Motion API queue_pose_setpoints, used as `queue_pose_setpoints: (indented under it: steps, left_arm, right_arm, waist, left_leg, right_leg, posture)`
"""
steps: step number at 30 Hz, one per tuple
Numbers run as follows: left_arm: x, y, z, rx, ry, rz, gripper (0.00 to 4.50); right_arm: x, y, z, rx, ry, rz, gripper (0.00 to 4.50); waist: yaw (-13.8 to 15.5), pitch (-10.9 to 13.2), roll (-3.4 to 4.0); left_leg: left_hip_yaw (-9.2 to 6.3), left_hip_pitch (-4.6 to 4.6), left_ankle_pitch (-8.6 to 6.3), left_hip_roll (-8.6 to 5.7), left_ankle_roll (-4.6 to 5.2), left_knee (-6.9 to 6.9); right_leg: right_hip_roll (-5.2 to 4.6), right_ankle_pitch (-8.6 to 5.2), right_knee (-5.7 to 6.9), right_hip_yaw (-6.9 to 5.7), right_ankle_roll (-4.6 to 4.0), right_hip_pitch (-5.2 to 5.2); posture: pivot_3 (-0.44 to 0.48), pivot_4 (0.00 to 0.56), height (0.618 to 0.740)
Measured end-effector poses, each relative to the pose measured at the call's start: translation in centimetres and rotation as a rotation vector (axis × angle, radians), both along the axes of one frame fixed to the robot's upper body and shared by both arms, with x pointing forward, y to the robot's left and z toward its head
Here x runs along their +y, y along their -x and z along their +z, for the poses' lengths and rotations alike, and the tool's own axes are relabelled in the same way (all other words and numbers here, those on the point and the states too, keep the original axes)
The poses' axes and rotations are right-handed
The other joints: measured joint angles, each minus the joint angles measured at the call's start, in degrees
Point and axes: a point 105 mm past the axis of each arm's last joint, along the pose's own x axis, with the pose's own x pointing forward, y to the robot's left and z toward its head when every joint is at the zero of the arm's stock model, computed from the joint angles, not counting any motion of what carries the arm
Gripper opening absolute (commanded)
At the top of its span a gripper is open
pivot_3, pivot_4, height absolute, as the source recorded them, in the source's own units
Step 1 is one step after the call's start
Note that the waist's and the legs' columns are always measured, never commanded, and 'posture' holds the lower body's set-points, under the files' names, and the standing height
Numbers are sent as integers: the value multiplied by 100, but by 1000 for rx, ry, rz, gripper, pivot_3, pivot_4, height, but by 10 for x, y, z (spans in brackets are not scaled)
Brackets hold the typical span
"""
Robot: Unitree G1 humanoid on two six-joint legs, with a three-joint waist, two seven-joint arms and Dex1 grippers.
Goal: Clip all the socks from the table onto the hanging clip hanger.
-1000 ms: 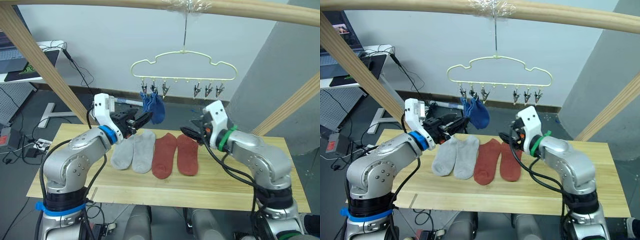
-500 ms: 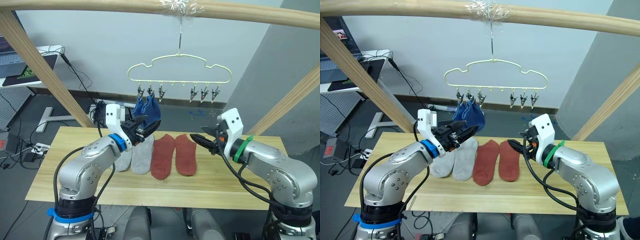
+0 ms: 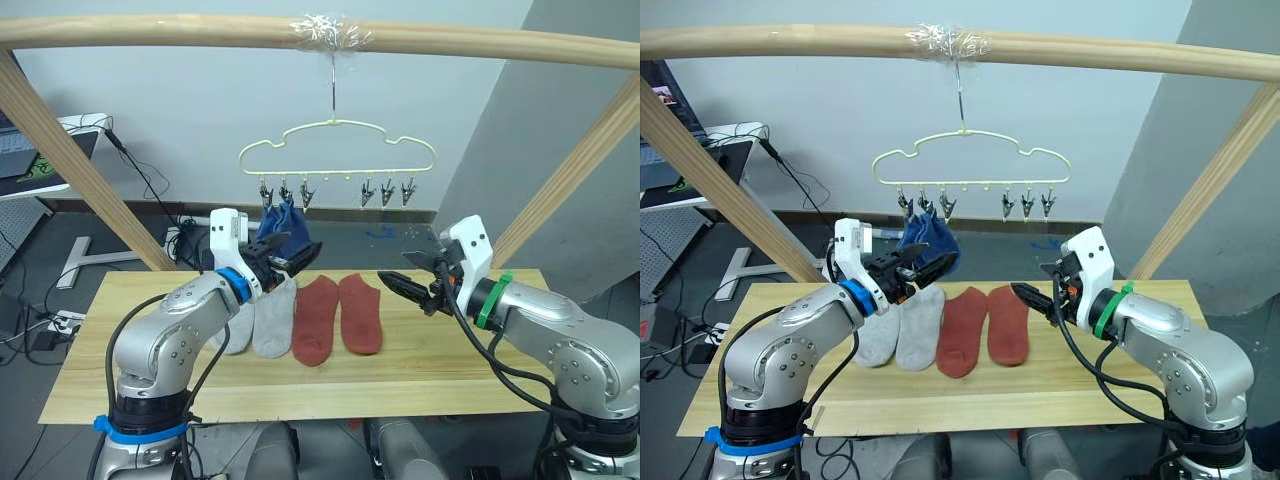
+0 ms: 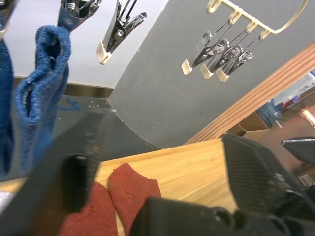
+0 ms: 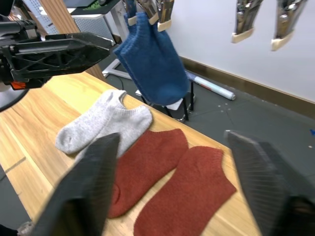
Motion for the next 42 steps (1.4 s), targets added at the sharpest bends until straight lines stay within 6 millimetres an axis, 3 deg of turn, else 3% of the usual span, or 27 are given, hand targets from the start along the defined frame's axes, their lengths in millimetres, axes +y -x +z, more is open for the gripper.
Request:
queue_pose_setpoints:
  steps: [10,13,16,17,25,30,39,42]
  left_arm:
    - [-3,0,0,-5,14,2,4500]
    - [-3,-1,2,-20,24,12,4313]
    - [-2,1,1,-19,22,17,3667]
    - [-1,2,0,-15,21,21,3662]
    - [2,2,3,-43,-8,41,3662]
    - [4,0,7,-81,-11,61,2673]
    - [4,-6,13,-191,-68,120,2673]
    - [2,-10,12,-209,-65,138,2131]
  right_arm:
    - [1,2,2,-3,2,29,4474]
    - [1,1,3,-7,-5,30,3917]
    - [2,1,3,-10,-7,40,2922]
    - [2,1,3,-8,-8,43,2548]
    - [7,1,3,-6,-3,77,2548]
    - [11,3,3,0,-11,100,2497]
    - [14,3,8,-16,-13,112,2497]
    - [16,3,13,-35,-14,121,2497]
  waist:
    - [-16,-51,-1]
    - [3,-58,0]
    - [8,-64,0]
    - [8,-66,0]
    - [76,-68,0]
    - [172,-68,0]
    - [288,-67,0]
    - [308,-67,0]
  left_leg:
    - [0,6,4,0,7,1]
    - [0,8,5,0,8,2]
    - [1,10,5,0,9,2]
    - [0,10,5,0,9,2]
    - [3,63,5,-1,10,-1]
    - [7,84,5,-1,11,-2]
    - [9,84,5,-3,11,-3]
    - [9,84,5,-3,11,-3]
  right_leg:
    - [3,-8,6,4,18,3]
    - [3,-8,6,5,19,6]
    - [3,-8,6,5,19,8]
    - [3,-7,6,5,18,8]
    - [4,-9,-1,6,21,59]
    - [9,-10,-1,18,21,77]
    - [10,-10,-5,22,21,78]
    - [10,-10,-5,22,20,78]
  posture:
    - [-135,120,740]
    - [-116,121,740]
    - [-116,121,740]
    - [-98,123,740]
    - [-87,126,740]
    - [-86,139,740]
    - [-77,141,740]
    - [-79,147,740]
